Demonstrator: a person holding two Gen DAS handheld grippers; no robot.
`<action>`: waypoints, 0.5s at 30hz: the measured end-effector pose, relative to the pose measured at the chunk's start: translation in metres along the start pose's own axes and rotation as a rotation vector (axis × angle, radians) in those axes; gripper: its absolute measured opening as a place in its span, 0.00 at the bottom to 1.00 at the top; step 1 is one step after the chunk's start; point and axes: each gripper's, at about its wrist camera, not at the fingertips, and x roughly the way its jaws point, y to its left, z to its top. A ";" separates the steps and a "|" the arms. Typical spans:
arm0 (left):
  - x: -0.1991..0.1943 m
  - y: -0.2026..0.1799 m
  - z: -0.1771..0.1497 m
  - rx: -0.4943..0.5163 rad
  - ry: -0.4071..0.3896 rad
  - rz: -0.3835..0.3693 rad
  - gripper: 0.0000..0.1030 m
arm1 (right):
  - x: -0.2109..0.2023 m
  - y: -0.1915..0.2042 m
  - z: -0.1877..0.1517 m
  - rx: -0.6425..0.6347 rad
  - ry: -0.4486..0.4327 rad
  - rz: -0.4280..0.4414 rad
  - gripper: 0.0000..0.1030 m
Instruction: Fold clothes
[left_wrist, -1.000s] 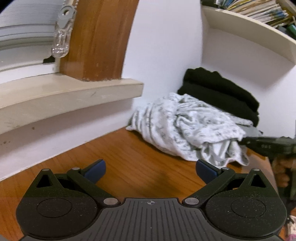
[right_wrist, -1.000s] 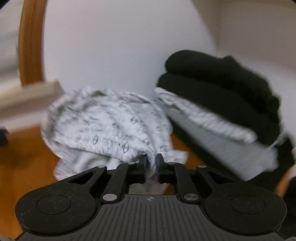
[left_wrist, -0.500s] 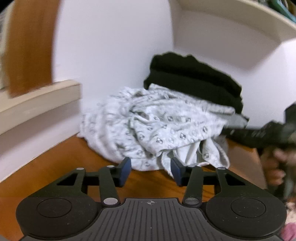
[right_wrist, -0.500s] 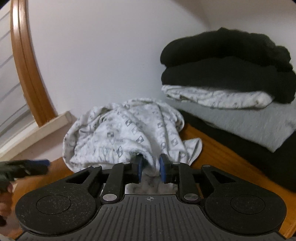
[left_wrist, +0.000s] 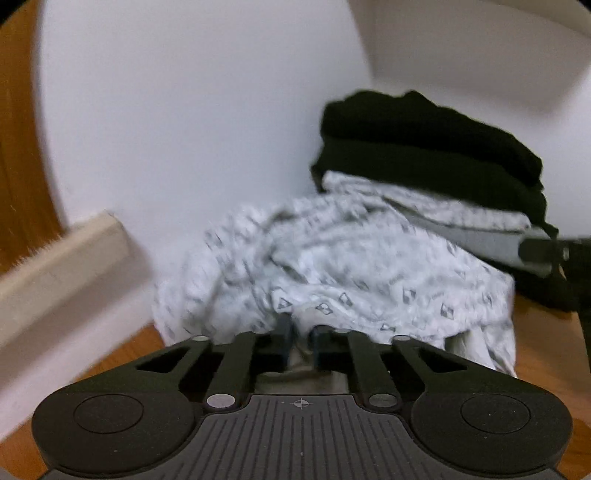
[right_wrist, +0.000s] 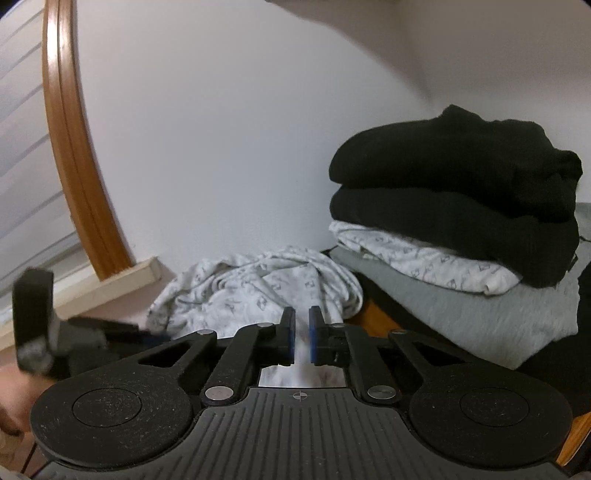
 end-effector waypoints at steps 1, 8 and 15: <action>-0.004 0.003 0.002 0.002 -0.011 0.010 0.04 | 0.001 0.001 0.000 -0.012 0.011 -0.005 0.09; -0.062 0.040 0.012 -0.093 -0.126 -0.007 0.03 | 0.008 0.015 -0.006 -0.100 0.063 -0.045 0.09; -0.149 0.087 -0.022 -0.146 -0.189 0.023 0.03 | 0.026 0.043 -0.008 -0.139 0.072 -0.056 0.10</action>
